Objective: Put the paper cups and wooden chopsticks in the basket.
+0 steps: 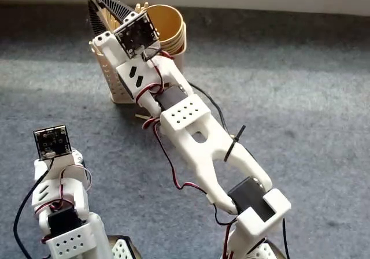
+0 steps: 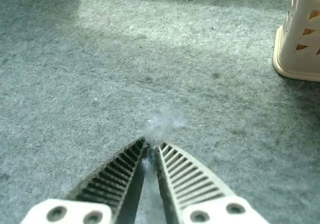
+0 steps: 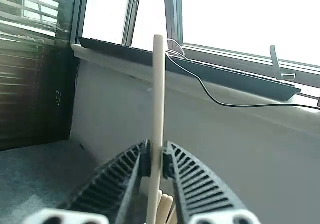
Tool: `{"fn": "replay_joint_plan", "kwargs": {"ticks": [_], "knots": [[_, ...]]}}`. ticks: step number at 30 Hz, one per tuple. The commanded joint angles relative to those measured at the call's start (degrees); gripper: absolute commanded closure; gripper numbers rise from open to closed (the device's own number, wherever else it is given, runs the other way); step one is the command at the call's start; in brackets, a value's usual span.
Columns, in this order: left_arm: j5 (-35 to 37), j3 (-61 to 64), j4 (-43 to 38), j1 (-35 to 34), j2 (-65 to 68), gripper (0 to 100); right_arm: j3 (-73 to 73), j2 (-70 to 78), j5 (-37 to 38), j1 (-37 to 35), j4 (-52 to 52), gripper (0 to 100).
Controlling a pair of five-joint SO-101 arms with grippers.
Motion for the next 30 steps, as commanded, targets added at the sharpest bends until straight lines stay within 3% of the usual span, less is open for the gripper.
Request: {"fn": "replay_joint_plan", "kwargs": {"ticks": [1,10,22,30], "knots": [[-0.53,1.1,-1.05,0.92,-0.84,98,-0.4,-0.66,-0.62,0.48,1.54,89.5],[-0.53,1.1,-1.05,0.92,-0.84,98,-0.4,-5.85,-0.62,0.4,9.98,89.6],[-0.53,1.1,-1.05,0.92,-0.84,98,-0.31,-24.22,-0.26,-2.68,45.76,89.6],[-0.53,1.1,-1.05,0.92,-0.84,98,-0.31,-26.24,-0.18,-2.68,61.85,89.6]]}}
